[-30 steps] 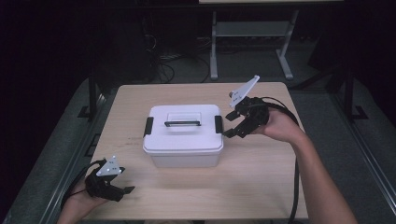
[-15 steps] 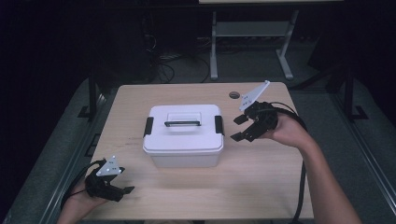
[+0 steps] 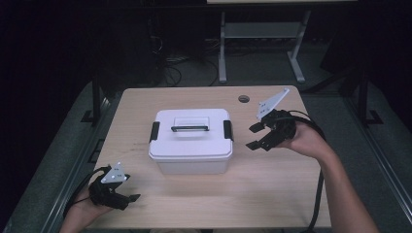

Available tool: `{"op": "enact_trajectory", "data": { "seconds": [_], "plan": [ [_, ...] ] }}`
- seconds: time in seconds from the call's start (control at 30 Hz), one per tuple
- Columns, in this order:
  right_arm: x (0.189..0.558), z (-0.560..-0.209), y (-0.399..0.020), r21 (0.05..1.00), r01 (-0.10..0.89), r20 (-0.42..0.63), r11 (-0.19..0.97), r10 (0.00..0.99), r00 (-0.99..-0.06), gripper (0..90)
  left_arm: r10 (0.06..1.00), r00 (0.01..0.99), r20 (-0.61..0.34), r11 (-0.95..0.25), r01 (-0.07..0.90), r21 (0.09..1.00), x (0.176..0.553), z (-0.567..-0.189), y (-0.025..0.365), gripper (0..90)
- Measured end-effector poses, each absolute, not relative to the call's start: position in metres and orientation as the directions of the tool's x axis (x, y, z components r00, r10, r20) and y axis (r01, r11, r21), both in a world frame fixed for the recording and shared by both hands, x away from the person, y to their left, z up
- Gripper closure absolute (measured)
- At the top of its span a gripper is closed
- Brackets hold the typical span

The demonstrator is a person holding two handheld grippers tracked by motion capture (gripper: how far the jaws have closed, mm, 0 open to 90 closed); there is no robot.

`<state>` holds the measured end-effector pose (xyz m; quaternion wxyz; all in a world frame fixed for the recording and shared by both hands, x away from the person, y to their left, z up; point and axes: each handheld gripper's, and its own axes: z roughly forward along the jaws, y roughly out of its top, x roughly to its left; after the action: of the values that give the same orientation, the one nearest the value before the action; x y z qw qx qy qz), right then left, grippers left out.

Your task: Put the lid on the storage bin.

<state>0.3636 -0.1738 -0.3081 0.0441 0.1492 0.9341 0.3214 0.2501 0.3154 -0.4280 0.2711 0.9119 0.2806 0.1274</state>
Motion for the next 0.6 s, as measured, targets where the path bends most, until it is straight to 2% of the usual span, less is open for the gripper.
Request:
{"op": "enact_trajectory", "data": {
  "seconds": [0.6],
  "plan": [
    [0.357, -0.324, -0.195, 0.621, 0.285, 0.035, 0.731, 0.337, -0.941, 34.8, 0.575, 0.815, 0.079, -0.699, 0.439, 0.564, 0.251, -0.429, 0.314, 21.9]
  ]
}}
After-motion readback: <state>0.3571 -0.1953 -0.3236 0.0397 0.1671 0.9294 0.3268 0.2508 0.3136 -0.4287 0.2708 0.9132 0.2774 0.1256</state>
